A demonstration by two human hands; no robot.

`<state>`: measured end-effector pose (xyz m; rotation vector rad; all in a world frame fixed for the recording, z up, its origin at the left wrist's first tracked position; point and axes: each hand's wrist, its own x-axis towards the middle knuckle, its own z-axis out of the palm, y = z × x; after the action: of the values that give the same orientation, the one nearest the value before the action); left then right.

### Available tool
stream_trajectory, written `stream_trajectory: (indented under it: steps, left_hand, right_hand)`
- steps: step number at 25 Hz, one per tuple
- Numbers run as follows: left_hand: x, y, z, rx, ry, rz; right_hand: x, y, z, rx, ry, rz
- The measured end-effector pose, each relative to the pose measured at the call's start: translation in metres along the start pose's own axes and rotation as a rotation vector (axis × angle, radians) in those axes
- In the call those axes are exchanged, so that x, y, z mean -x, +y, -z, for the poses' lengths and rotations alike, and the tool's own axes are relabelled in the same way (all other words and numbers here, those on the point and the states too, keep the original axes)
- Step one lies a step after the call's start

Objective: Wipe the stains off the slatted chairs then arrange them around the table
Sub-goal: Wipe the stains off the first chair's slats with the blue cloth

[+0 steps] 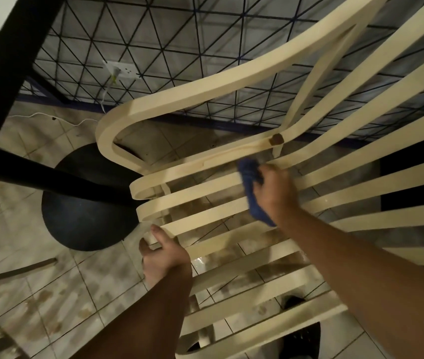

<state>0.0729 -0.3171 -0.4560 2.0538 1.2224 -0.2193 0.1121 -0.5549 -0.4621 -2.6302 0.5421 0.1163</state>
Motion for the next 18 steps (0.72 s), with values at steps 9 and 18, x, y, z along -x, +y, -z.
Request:
stream_trajectory:
  steps: [9, 18]
  left_hand:
    - [-0.003, -0.002, -0.002, -0.013, 0.019, -0.001]
    - [0.001, 0.001, -0.002, -0.028, 0.066, -0.017]
  right_hand:
    - [-0.035, 0.009, 0.023, -0.002, 0.165, -0.401]
    - [0.029, -0.093, -0.034, 0.012, -0.099, 0.135]
